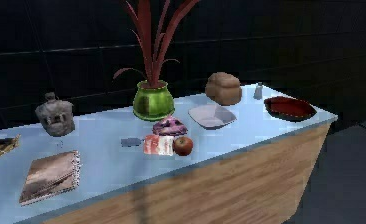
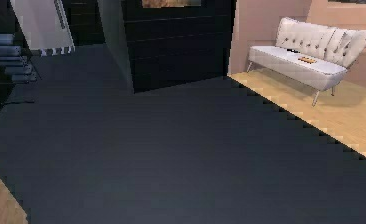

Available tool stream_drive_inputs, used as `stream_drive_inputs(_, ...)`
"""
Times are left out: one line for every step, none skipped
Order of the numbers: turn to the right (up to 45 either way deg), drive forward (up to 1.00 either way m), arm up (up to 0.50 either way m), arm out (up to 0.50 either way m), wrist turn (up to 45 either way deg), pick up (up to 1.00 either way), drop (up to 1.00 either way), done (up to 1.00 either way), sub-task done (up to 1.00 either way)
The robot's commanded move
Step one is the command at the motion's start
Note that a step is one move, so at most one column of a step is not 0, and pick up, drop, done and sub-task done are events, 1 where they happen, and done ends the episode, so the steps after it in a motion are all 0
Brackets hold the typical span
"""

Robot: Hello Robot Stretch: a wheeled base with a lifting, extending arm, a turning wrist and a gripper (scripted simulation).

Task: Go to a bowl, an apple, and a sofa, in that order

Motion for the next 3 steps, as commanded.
stream_drive_inputs(0.0, 0.00, 0.00, 0.00, 0.0, 0.00, 0.00, 0.00, 1.00)
stream_drive_inputs(45.0, 0.00, 0.00, 0.00, 0.0, 0.00, 0.00, 0.00, 0.00)
stream_drive_inputs(45.0, 0.00, 0.00, 0.00, 0.0, 0.00, 0.00, 0.00, 0.00)
